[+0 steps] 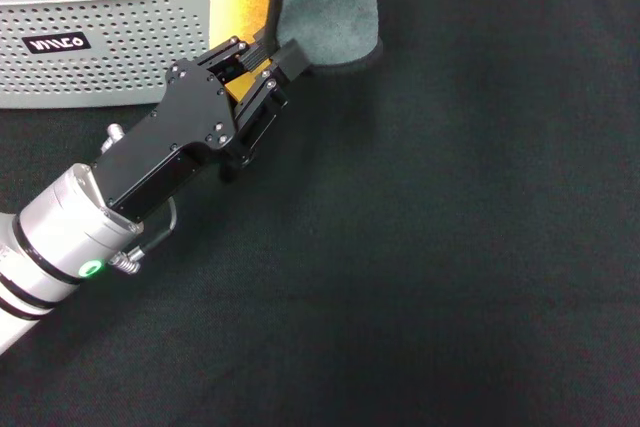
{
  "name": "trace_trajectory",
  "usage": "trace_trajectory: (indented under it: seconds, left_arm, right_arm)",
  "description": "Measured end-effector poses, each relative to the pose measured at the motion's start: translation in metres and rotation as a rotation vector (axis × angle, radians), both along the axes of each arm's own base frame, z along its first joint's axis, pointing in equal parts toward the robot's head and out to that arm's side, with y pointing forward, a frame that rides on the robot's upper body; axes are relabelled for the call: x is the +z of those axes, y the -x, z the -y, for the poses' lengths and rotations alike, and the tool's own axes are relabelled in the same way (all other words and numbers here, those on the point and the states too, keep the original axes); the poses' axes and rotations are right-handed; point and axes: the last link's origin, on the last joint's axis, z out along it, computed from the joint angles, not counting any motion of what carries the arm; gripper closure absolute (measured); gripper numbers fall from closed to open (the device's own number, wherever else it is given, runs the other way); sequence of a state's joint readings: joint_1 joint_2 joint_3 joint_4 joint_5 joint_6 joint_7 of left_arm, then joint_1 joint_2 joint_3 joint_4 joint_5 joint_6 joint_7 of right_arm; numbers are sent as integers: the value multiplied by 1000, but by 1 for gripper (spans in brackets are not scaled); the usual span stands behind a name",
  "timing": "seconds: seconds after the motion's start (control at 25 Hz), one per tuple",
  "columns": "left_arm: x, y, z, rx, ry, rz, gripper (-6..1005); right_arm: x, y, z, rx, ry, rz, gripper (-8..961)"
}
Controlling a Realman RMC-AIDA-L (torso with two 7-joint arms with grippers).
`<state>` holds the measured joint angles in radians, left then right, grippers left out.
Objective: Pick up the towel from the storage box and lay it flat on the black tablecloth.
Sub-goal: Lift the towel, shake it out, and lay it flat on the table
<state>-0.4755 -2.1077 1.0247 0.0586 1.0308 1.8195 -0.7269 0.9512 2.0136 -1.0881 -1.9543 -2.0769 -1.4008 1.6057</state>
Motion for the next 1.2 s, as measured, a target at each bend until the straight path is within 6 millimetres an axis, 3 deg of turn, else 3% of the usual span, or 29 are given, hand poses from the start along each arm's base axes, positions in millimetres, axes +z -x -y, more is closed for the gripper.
trace_trajectory:
  seconds: [0.64,0.84,1.2]
  left_arm:
    - [2,2,6,-16,-35,-3,769]
    - [3,1,6,-23,-38,0,962]
    - [8,-1,13,-79,-72,7,995]
  right_arm:
    - [0,-3,-2,-14,-24,0,951]
    - [1,-4,1,-10,-32,1,951]
    - [-3,-16,3,-34,-27,11,951]
